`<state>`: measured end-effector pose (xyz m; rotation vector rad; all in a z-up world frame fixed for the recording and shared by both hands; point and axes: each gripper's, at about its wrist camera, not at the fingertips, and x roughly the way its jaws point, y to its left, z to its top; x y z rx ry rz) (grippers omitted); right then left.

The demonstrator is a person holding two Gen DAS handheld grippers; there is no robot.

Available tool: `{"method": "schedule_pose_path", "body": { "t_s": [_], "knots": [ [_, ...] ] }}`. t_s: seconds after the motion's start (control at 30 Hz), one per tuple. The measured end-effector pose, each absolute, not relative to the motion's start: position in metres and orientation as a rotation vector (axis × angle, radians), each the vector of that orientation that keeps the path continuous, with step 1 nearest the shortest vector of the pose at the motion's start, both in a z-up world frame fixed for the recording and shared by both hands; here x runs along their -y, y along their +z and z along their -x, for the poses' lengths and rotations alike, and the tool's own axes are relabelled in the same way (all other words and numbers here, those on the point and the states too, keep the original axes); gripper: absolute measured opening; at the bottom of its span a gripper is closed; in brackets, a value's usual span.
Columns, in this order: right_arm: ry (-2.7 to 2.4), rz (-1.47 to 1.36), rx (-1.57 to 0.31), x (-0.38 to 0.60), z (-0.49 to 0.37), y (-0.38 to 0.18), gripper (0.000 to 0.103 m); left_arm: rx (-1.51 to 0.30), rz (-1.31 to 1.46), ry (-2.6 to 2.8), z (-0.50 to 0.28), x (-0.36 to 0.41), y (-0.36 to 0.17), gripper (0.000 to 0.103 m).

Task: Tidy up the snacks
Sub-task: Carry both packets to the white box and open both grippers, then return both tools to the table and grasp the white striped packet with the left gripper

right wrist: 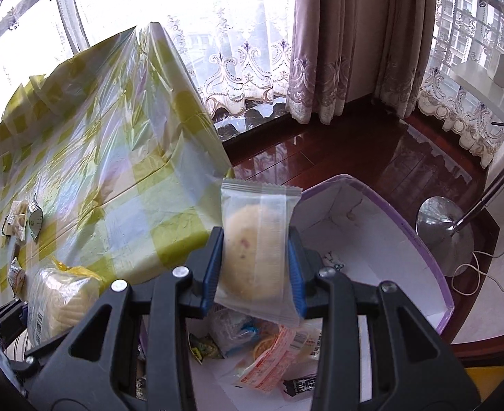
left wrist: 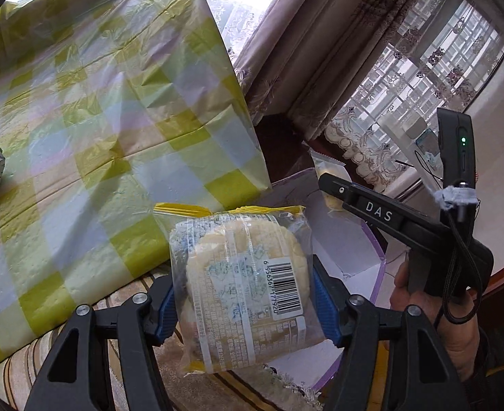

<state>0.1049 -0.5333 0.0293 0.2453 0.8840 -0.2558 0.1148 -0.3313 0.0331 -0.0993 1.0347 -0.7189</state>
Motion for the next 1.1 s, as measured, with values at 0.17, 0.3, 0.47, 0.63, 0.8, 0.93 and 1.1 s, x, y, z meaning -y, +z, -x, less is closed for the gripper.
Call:
{"method": "schedule_pose_path", "body": {
  "t_s": [0.17,0.3,0.47,0.63,0.8,0.93,1.1],
  "knots": [
    [-0.265,-0.266,-0.876,0.537,-0.106,0.030,0.063,-1.022,0.109,-0.713,-0.116,0.329,0.035,0.071],
    [-0.244,-0.259,-0.885,0.529,-0.109,0.030,0.064,-1.006,0.121,-0.684,-0.120,0.321,0.037,0.071],
    [-0.211,-0.254,-0.889,0.517,-0.112,0.029,0.064,-0.982,0.143,-0.646,-0.122,0.307,0.041,0.071],
    [-0.189,-0.240,-0.896,0.504,-0.115,0.029,0.065,-0.966,0.168,-0.612,-0.125,0.291,0.043,0.071],
    [-0.156,-0.214,-0.905,0.485,-0.120,0.030,0.065,-0.936,0.195,-0.549,-0.127,0.269,0.045,0.071],
    [-0.117,-0.185,-0.910,0.463,-0.125,0.030,0.065,-0.905,0.269,-0.459,-0.131,0.237,0.047,0.071],
    [-0.053,-0.176,-0.922,0.434,-0.133,0.028,0.065,-0.880,0.382,-0.316,-0.132,0.186,0.045,0.071]
  ]
}}
